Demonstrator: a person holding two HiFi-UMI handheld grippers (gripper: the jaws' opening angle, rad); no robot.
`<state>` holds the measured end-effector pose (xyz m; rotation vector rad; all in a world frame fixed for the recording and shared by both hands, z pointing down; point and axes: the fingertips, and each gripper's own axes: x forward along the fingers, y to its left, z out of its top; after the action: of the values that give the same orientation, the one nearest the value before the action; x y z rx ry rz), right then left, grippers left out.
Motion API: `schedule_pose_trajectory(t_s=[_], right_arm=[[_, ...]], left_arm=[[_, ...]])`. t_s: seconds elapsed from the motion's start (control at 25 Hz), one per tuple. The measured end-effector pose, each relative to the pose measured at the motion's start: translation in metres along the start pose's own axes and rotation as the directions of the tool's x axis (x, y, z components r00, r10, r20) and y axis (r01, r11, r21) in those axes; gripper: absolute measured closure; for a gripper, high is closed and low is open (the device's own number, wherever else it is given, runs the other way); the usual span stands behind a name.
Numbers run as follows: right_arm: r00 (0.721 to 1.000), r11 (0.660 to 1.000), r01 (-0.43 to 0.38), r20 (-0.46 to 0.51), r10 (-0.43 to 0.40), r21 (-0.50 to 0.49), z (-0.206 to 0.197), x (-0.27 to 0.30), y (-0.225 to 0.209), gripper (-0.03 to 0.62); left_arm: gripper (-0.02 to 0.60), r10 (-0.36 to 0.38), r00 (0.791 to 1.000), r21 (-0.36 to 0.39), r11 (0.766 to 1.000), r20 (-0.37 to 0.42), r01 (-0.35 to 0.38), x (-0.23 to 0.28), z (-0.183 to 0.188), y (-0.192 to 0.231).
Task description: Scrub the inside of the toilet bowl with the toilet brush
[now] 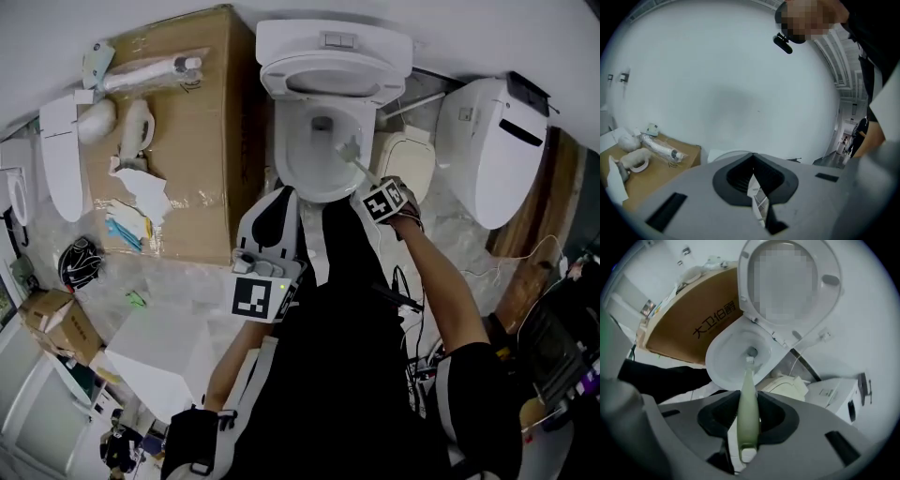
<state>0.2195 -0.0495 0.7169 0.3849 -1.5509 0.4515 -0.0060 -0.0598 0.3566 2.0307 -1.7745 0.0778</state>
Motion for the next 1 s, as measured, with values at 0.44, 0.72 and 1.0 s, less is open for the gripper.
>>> schedule_pose_trajectory(t_s=[0.44, 0.72, 1.0], right_arm=[[0.987, 0.824, 0.15, 0.03, -0.159, -0.547, 0.061, 0.0, -0.05, 0.471], [0.975, 0.708, 0.199, 0.066, -0.211, -0.678, 0.104, 0.005, -0.065, 0.471], [0.956, 0.466, 0.257, 0.154, -0.249, -0.847, 0.139, 0.01, -0.047, 0.471]], left_arm=[[0.574, 0.174, 0.983, -0.034, 0.985, 0.057, -0.172, -0.01, 0.003, 0.013], [0.574, 0.23, 0.972, -0.079, 0.971, 0.046, -0.226, -0.02, -0.004, 0.028], [0.574, 0.262, 0.964, -0.101, 0.961, 0.053, -0.256, -0.026, -0.009, 0.044]])
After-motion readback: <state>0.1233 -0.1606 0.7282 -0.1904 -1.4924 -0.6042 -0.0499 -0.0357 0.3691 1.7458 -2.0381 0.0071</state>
